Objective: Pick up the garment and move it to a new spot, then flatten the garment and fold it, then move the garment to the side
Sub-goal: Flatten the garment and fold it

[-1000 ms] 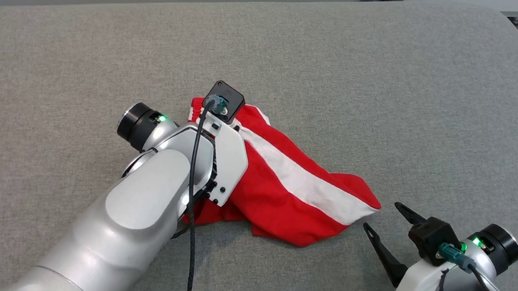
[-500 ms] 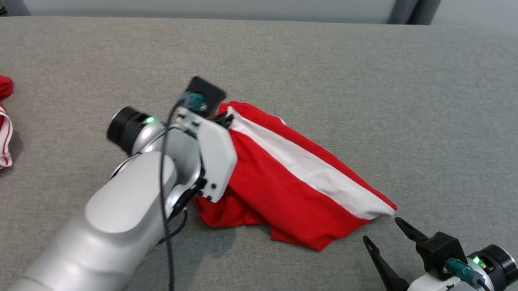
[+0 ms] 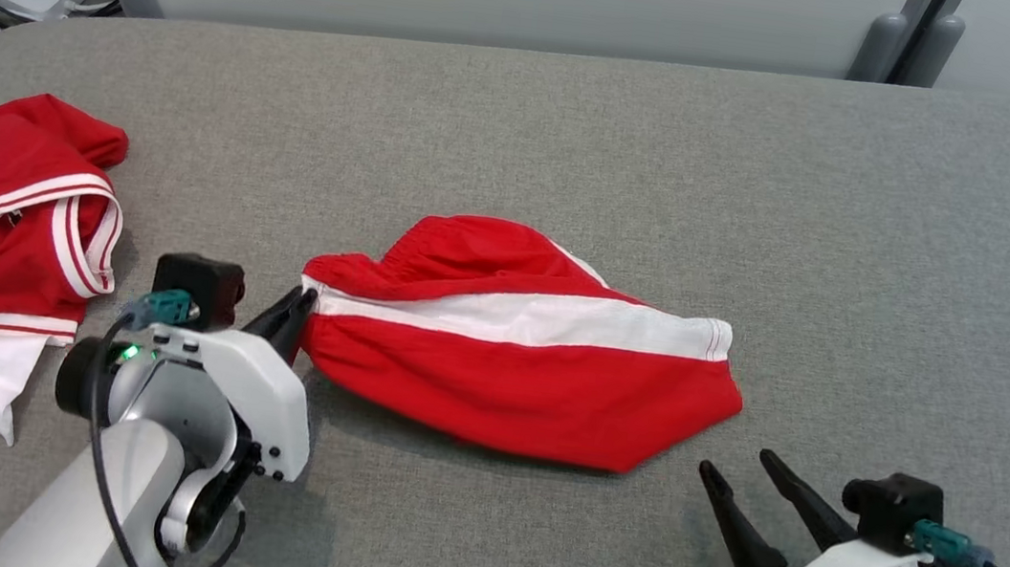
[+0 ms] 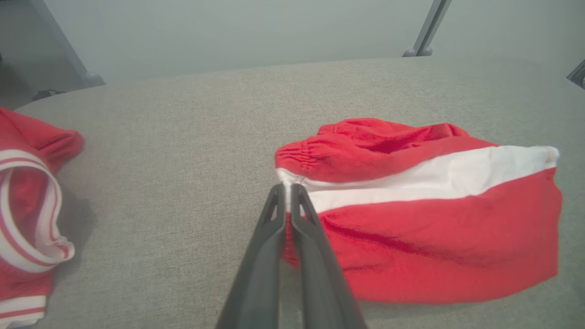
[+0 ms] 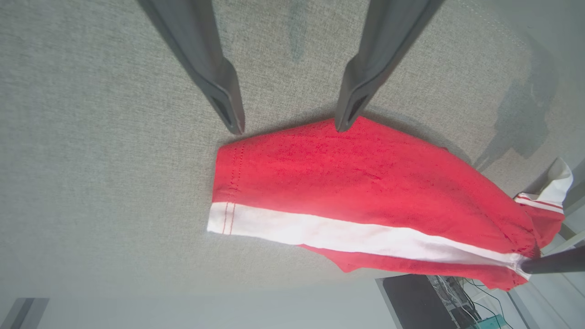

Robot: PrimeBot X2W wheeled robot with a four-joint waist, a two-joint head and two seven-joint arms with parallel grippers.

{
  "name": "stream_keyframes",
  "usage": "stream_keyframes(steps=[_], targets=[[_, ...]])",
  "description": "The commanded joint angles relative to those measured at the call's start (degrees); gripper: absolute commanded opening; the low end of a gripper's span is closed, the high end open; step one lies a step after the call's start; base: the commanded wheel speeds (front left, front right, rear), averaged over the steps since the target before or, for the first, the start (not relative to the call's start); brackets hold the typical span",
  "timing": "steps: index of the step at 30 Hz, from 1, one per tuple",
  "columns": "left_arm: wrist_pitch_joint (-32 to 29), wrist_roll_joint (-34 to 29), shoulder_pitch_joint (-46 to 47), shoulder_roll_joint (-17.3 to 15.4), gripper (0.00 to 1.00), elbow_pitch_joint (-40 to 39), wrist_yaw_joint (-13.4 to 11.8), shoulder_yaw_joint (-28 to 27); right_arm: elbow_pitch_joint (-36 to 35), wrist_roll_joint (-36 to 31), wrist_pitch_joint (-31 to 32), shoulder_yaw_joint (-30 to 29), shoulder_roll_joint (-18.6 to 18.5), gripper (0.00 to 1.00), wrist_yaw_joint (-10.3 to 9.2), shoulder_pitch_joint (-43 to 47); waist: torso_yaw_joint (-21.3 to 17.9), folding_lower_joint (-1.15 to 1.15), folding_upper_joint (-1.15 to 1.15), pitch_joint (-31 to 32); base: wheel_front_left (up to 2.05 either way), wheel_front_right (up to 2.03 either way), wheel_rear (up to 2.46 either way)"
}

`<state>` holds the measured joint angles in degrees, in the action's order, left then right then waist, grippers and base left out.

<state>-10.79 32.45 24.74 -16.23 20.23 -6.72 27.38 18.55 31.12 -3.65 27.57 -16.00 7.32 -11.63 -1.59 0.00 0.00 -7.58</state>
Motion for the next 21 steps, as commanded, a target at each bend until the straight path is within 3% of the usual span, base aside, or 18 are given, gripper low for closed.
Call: stream_keyframes(steps=[1, 8, 21], targets=[[0.94, 1.57, -0.85, -1.73, 0.0, -4.43, -0.39, -3.08, 0.02, 2.97, -1.16, -0.12, -0.05, 1.0, 0.17, -2.13, 0.61, 0.0, 0.0, -0.69, 0.0, 0.0, 0.0], [0.32, 3.34, -6.65, -3.15, 0.0, -12.17, -1.41, -3.83, 7.11, 9.97, -1.33, 0.03, 0.92, 1.0, 0.17, -9.31, 2.08, 0.0, 0.0, -2.42, 0.0, 0.0, 0.0], [0.14, 3.62, -7.04, -2.31, 0.0, -14.73, -1.97, -2.85, 22.61, 14.2, -1.45, 4.37, 0.94, 1.0, 0.17, -21.34, 4.8, 0.0, 0.0, -4.34, 0.0, 0.0, 0.0]])
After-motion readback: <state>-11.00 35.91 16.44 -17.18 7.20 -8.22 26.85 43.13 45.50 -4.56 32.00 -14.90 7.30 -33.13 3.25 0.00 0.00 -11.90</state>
